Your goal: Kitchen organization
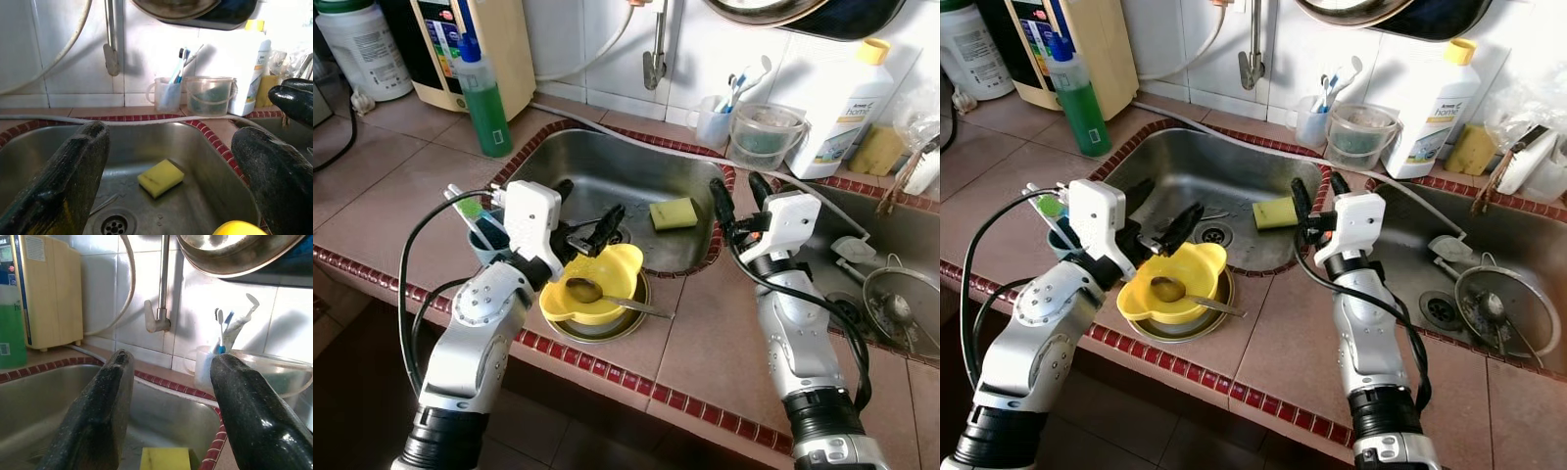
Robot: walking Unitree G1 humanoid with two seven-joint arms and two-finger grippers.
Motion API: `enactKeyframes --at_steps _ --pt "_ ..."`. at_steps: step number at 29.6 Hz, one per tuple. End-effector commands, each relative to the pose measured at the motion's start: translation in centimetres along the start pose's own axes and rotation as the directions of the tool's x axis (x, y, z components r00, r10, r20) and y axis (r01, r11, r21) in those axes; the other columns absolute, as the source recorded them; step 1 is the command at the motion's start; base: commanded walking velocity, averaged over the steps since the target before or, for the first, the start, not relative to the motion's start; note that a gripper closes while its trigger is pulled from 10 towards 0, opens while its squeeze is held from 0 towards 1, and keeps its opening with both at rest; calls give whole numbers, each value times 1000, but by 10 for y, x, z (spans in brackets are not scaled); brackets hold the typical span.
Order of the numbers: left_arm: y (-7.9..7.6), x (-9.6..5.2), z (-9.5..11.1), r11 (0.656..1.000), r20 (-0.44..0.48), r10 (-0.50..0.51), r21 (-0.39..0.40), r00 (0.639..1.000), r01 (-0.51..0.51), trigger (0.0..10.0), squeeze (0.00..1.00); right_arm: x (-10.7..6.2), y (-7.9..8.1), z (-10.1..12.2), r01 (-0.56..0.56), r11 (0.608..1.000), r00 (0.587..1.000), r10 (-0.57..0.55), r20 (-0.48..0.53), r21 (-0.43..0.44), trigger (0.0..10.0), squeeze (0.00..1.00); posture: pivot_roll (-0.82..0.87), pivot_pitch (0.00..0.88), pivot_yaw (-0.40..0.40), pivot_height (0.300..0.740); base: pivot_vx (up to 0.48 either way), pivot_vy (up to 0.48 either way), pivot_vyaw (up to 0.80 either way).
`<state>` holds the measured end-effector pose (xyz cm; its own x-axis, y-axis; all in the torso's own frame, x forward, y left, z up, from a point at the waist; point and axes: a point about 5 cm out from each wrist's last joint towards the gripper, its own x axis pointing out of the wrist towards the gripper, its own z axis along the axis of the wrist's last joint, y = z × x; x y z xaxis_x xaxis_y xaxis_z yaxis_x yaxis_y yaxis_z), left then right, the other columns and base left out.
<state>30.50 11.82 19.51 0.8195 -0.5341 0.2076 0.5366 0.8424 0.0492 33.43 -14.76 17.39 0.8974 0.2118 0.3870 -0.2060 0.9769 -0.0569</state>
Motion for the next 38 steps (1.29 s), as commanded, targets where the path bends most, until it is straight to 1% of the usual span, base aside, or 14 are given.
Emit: enactKeyframes --at_steps 1,7,17,19,21,22,24,26,28,30,36,38 --pt "-4 2 3 1000 20 -29 5 999 29 10000 0 0 1 3 -1 1000 1000 2 8 -9 10000 0 -172 27 -14 740 0 0 0" --pt "-7 2 5 999 29 -52 1 998 52 10000 0 -1 4 3 -8 1000 1000 8 1 -5 10000 0 -171 22 -10 740 0 0 0" --pt "-11 3 21 997 75 -74 8 994 74 10000 0 2 4 16 -30 1000 999 30 45 -1 10000 0 -172 7 -9 740 0 0 0" --pt "-7 3 27 999 79 -47 31 996 45 10000 0 3 6 19 -45 999 998 45 54 -1 10000 0 -173 7 -9 740 0 0 0" --pt "0 2 33 999 96 -14 31 995 12 10000 0 3 8 21 -62 998 996 62 57 1 10000 0 -171 10 -7 740 0 0 0" --pt "0 2 33 999 96 -14 31 995 12 10000 0 3 8 21 -62 998 996 62 57 1 10000 0 -171 10 -7 740 0 0 0" --pt "7 1 35 999 97 25 37 995 -29 10000 0 3 9 21 -68 998 996 68 56 4 10000 0 -168 12 -9 740 0 0 0" --pt "16 1 37 997 97 72 21 993 -75 10000 0 3 11 21 -79 997 996 78 53 8 10000 0 -167 12 -9 740 0 0 0" --pt "20 1 38 995 94 90 37 992 -94 10000 0 3 13 21 -88 996 995 87 52 12 10000 0 -166 16 -7 740 0 0 0" --pt "28 0 37 990 83 126 54 989 -130 10000 0 3 17 22 -119 993 992 117 51 21 10000 0 -166 23 -7 740 0 0 0" --pt "35 1 35 982 62 169 73 984 -174 10000 0 3 22 22 -153 988 987 152 42 34 10000 0 -164 32 -5 740 0 0 0" --pt "40 2 34 976 51 199 74 979 -203 10000 0 1 27 22 -198 979 980 197 36 45 10000 0 -167 42 -4 740 0 0 0"
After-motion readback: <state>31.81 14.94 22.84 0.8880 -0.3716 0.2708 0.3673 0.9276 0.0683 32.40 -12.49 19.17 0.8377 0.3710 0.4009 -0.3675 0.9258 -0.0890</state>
